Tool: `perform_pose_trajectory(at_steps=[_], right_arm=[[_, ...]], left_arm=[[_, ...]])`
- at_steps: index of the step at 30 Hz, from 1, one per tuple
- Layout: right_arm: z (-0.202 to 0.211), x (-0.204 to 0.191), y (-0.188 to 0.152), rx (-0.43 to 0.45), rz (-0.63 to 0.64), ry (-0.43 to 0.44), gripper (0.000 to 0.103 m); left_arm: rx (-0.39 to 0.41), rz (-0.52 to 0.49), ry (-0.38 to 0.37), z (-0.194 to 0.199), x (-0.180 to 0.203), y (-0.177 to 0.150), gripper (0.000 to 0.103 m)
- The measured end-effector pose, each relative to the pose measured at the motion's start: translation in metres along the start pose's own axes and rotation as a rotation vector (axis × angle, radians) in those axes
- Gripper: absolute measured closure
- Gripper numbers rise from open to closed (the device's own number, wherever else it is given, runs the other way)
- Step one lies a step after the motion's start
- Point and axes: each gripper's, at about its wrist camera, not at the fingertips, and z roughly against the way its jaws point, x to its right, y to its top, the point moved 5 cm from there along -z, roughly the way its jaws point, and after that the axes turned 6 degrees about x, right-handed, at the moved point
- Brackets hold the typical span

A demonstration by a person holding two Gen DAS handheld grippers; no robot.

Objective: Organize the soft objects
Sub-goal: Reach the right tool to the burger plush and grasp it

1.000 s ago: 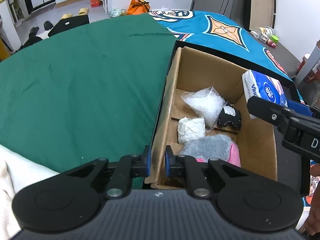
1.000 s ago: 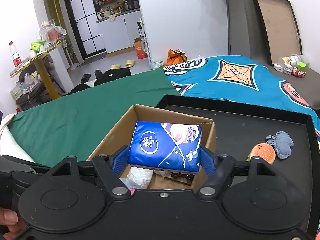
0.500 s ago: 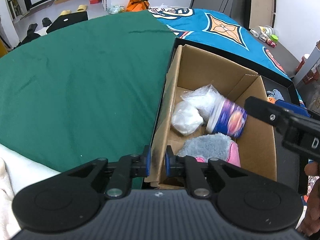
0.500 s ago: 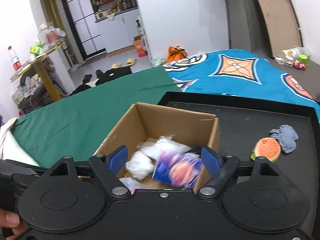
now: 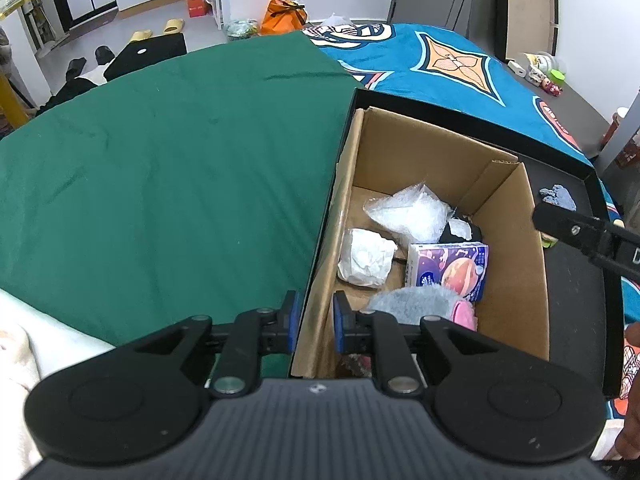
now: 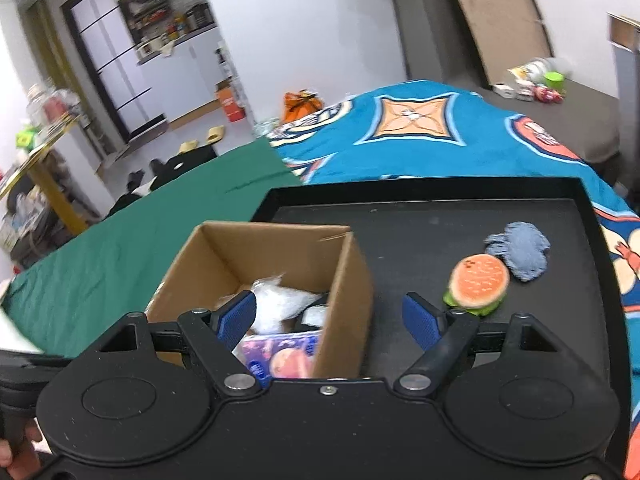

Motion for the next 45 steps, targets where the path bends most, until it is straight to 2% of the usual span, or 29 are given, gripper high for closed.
perform_pose_trajectory(at_steps=[14, 24, 40, 45], right_arm=[[-0.017, 0.052, 0.001, 0.031, -0.104, -0.124, 0.024], [-0.035, 0.076, -0.012, 0.002, -0.118, -0.158, 0.025], [-0.065, 0.11, -0.019, -0.03, -0.187, -0.202, 0.025], [-0.075, 0.115, -0.024, -0.043, -0.202, -0.208, 0.029]], left_arm=[[-0.021, -0.041, 0.05, -0.013, 0.017, 0.009, 0.076], [-0.02, -0.095, 0.095, -0.024, 0.034, 0.019, 0.069], [-0.045, -0.122, 0.157, -0.046, 0.045, 0.024, 0.059], [-0.057, -0.135, 0.167, -0.051, 0.047, 0.024, 0.056]])
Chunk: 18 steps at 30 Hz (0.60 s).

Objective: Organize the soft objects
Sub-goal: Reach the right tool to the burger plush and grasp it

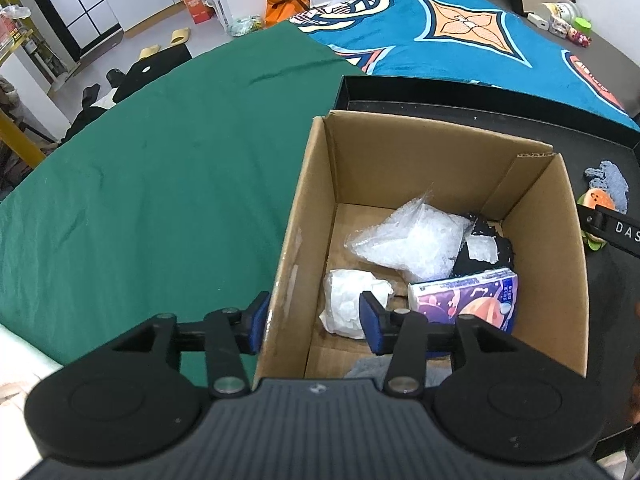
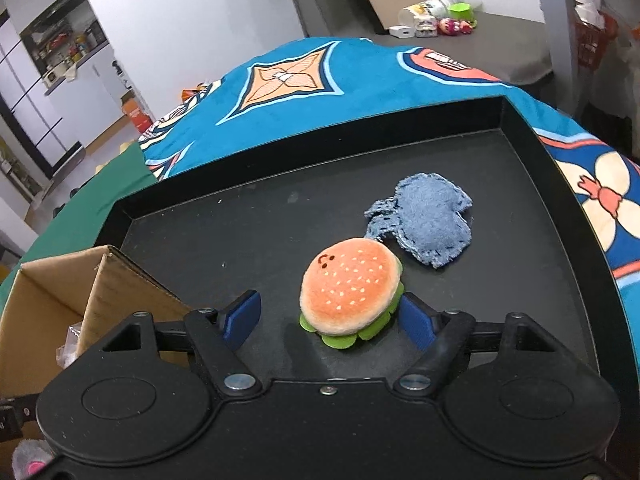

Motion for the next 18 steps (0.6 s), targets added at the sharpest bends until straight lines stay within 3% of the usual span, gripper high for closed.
perform_pose_trajectory(at_steps=[3, 5, 10, 18], right_arm=[[-0.003, -0.002, 0.001, 0.0, 0.023, 0.003, 0.04], [-0.005, -0.002, 0.001, -0.006, 0.031, 0.002, 0.06], [-0.005, -0.002, 0.0, -0.012, 0.075, -0.012, 0.065], [0.004, -0.004, 0.002, -0.006, 0.08, -0.017, 0.066]], left_arm=[[-0.003, 0.002, 0.005, -0.002, 0.001, 0.001, 0.055], [-0.002, 0.003, 0.008, -0.004, 0.002, 0.001, 0.054], [-0.002, 0.006, 0.008, -0.005, 0.002, 0.0, 0.053], [0.0, 0.011, -0.008, 0.0, 0.0, -0.002, 0.053]])
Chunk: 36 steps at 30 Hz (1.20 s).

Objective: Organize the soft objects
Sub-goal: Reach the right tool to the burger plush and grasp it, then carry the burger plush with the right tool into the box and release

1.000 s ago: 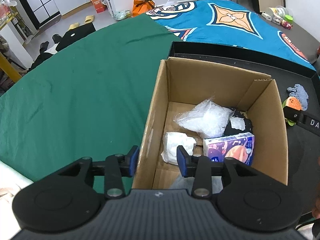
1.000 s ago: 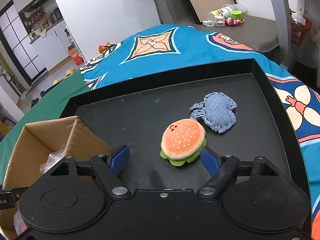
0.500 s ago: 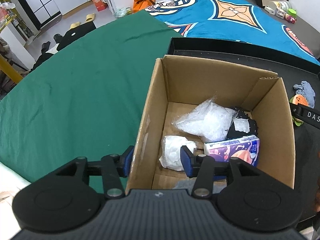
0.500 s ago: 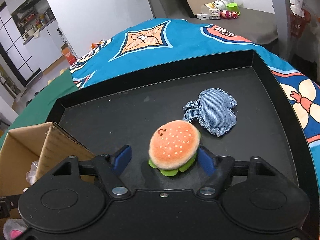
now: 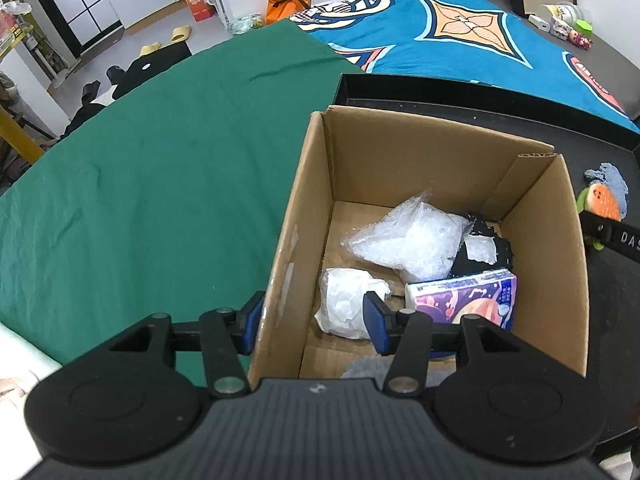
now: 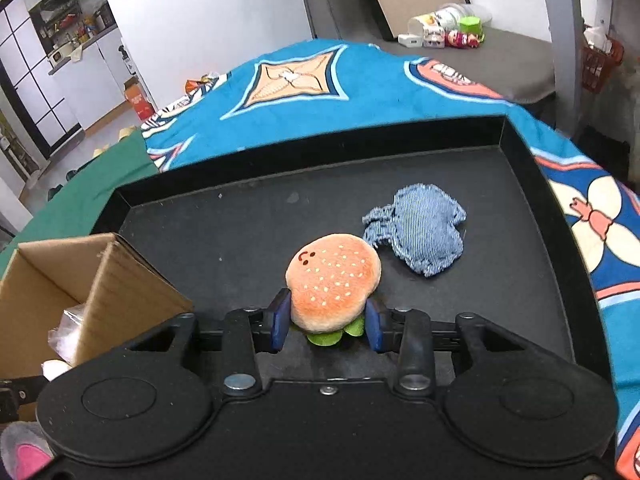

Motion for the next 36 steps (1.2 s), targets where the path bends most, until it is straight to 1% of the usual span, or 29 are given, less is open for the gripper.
perform_pose_trajectory(at_steps=[10, 15, 21, 28, 36], right_arm=[[0.032, -0.009, 0.015, 0.049, -0.018, 0.042, 0.066], [0.052, -0.016, 0.021, 0.076, -0.01, 0.072, 0.066], [0.068, -0.021, 0.021, 0.07, -0.031, 0.134, 0.066], [0.085, -0.028, 0.023, 0.107, -0.011, 0.151, 0.066], [0.1, -0.04, 0.021, 0.121, 0.026, 0.187, 0.066]], left_arm=[[0.022, 0.007, -0.031, 0.015, -0.002, -0.002, 0.053], [0.038, -0.008, -0.044, 0.027, -0.003, -0.002, 0.053], [0.055, 0.005, -0.047, 0.038, -0.011, -0.003, 0.053], [0.062, 0.019, -0.049, 0.046, -0.021, -0.009, 0.053], [0.06, 0.038, -0.048, 0.052, -0.035, -0.017, 0.053]])
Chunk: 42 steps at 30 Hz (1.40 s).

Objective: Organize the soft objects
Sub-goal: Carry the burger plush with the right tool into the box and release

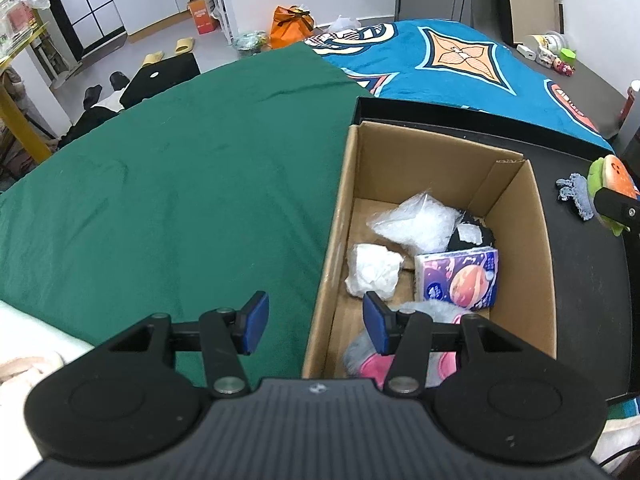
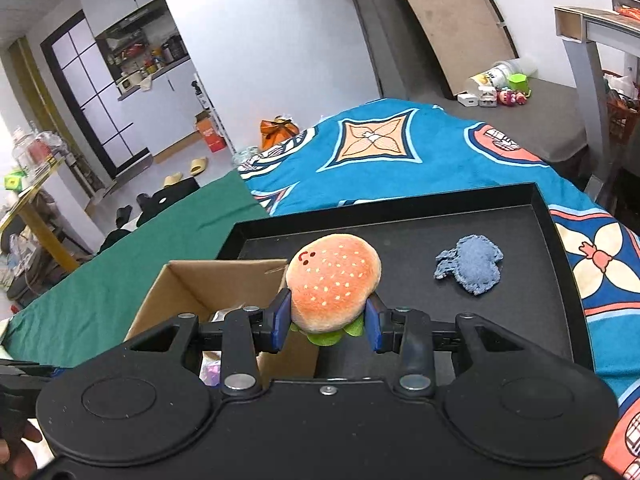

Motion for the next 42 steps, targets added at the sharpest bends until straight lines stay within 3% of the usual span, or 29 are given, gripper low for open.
perform_pose_trajectory(at_steps=[21, 24, 26, 29, 42], right_arm=[[0.009, -0.064, -0.02, -0.033, 0.142, 0.144, 0.065], [0.007, -0.07, -0.024, -0.041, 0.162, 0.142, 0.064], [0.007, -0.073, -0.027, -0.046, 0.176, 0.137, 0.058], [0.005, -0.075, -0.031, -0.065, 0.192, 0.136, 0.054], [0.019, -0.07, -0.032, -0.159, 0.274, 0.142, 0.049]], left_arm=[[0.001, 0.038, -0.082, -0.006, -0.007, -0.014, 0.056], [-0.004, 0.046, -0.094, -0.01, -0.008, -0.017, 0.064], [-0.014, 0.052, -0.106, -0.014, -0.009, -0.019, 0.078], [-0.02, 0.062, -0.105, -0.017, -0.011, -0.021, 0.091], [-0.014, 0.126, -0.123, -0.016, -0.018, -0.021, 0.092]])
